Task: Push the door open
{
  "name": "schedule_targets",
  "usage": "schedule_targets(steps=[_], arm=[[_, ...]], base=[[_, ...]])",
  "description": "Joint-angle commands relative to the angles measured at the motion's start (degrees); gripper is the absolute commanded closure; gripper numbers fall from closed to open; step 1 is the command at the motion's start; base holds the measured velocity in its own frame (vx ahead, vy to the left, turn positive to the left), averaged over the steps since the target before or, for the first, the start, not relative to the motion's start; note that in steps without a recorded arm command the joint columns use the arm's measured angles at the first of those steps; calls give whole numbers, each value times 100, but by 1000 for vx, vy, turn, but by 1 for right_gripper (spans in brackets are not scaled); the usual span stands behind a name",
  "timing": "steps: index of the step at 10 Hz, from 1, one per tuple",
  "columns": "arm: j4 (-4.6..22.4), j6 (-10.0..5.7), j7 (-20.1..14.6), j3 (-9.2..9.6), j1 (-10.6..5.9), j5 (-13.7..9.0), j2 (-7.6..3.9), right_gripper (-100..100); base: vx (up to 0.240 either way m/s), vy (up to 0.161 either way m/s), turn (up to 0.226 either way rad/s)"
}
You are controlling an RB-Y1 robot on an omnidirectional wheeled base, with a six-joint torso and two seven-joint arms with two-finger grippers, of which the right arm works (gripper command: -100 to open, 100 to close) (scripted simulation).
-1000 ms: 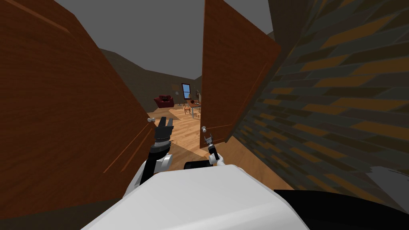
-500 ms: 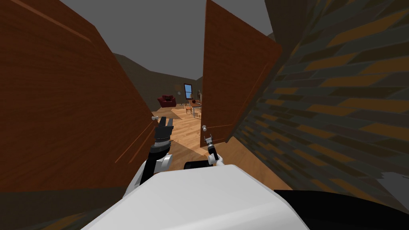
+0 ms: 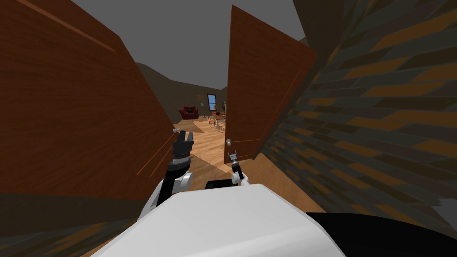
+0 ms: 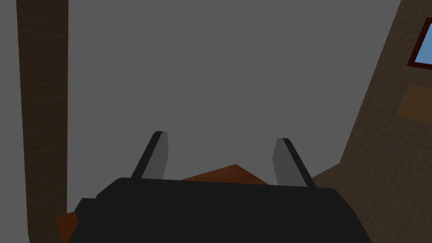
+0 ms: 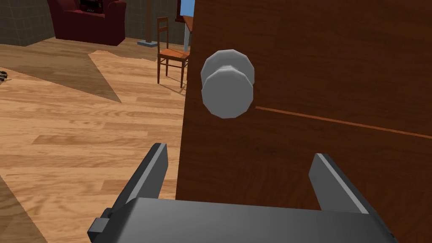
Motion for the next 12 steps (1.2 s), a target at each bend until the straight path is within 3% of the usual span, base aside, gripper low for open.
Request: schedule_targets(steps=[1,4,5,8,12], arm=[[-5,3,-223,13,5,-80,27,-100],[-12,6,-353,21,9,-132,45,-100],[1,-1,-378,7,2,-144,-60,-100],[20,-14,-386,-15,-10,-156,-131,-100],[55,-36,-402,-55,-32,-177,-59,-100]], base=[[-37,-20,64],[-32,-9,31],[85,22,28],[178,17,23],[203,26,25]])
